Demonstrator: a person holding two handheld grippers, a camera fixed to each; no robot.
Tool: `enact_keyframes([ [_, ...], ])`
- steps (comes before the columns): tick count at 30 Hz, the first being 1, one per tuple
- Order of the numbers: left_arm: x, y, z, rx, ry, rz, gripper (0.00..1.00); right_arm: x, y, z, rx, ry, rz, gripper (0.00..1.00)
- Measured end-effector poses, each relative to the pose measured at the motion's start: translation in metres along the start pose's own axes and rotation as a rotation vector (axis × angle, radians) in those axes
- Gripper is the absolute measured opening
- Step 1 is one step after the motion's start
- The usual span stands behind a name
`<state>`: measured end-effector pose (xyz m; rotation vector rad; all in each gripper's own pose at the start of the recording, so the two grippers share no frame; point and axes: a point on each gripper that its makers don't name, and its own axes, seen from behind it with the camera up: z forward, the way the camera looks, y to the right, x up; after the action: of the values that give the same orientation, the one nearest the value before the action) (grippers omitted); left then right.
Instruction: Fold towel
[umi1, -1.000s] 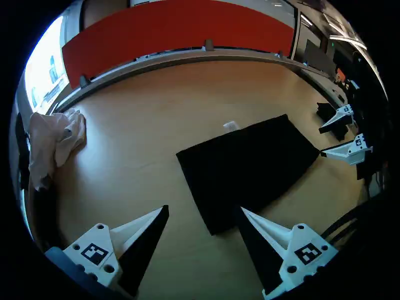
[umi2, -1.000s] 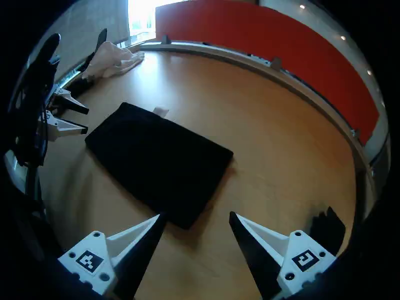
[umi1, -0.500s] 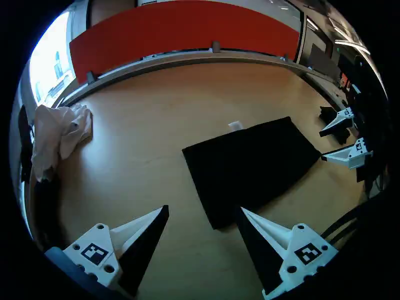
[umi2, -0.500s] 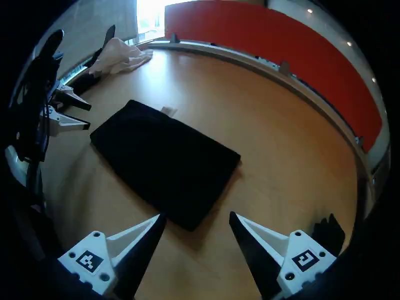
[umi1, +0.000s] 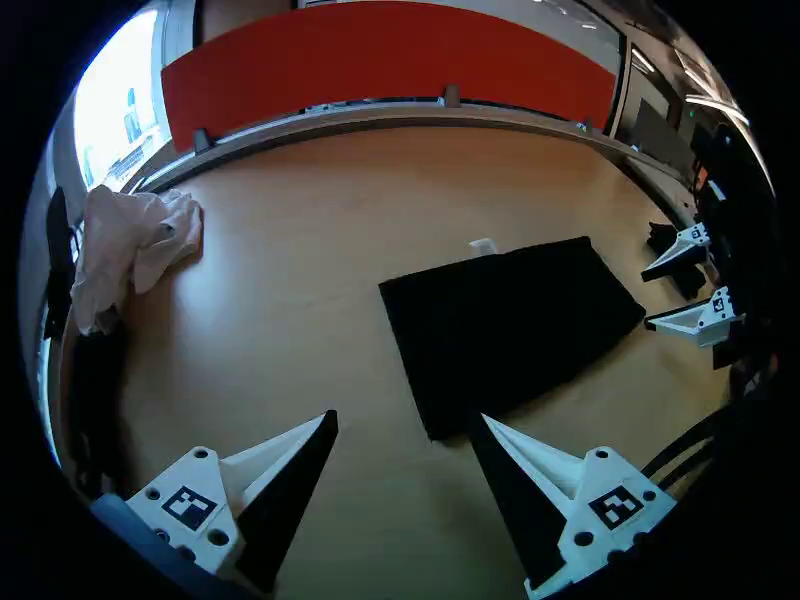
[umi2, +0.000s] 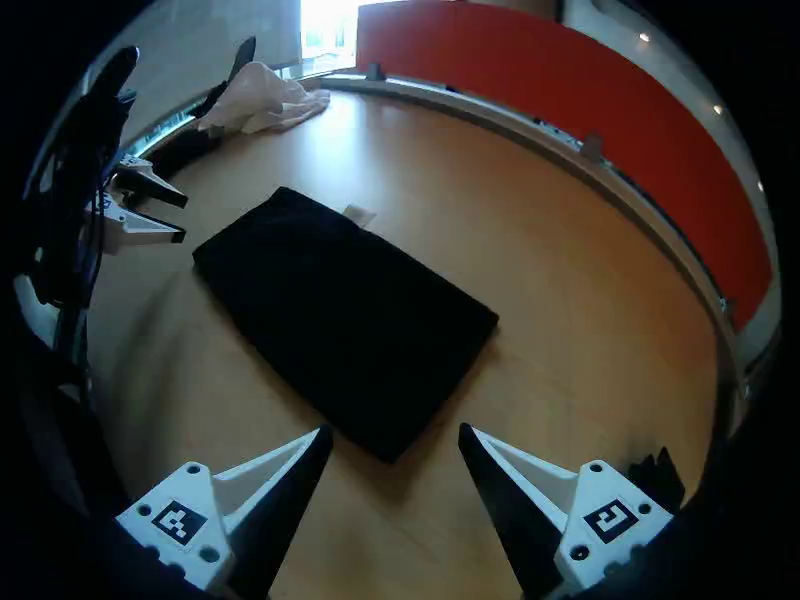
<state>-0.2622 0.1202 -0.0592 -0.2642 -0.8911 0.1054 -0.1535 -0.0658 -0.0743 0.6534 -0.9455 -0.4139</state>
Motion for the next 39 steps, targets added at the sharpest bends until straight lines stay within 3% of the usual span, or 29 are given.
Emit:
enact_keyframes([
  [7, -0.005, -0.001, -0.005, 0.006, 0.000, -0.010, 0.96, -0.005, -0.002, 0.004, 0.015, -0.012, -0.018, 0.94],
  [18, -0.016, -0.001, -0.012, 0.013, -0.008, -0.024, 0.96, -0.023, -0.008, 0.012, 0.047, -0.061, -0.035, 0.61],
  [22, -0.019, -0.001, -0.013, 0.015, -0.011, -0.025, 0.96, -0.022, -0.010, 0.013, 0.053, -0.061, -0.028, 0.59],
  [34, -0.022, -0.006, -0.017, 0.022, -0.012, -0.027, 0.96, -0.022, -0.010, 0.013, 0.073, -0.068, -0.030, 0.33],
  [39, -0.023, -0.007, -0.017, 0.024, -0.014, -0.027, 0.96, -0.023, -0.009, 0.013, 0.073, -0.071, -0.034, 0.32],
])
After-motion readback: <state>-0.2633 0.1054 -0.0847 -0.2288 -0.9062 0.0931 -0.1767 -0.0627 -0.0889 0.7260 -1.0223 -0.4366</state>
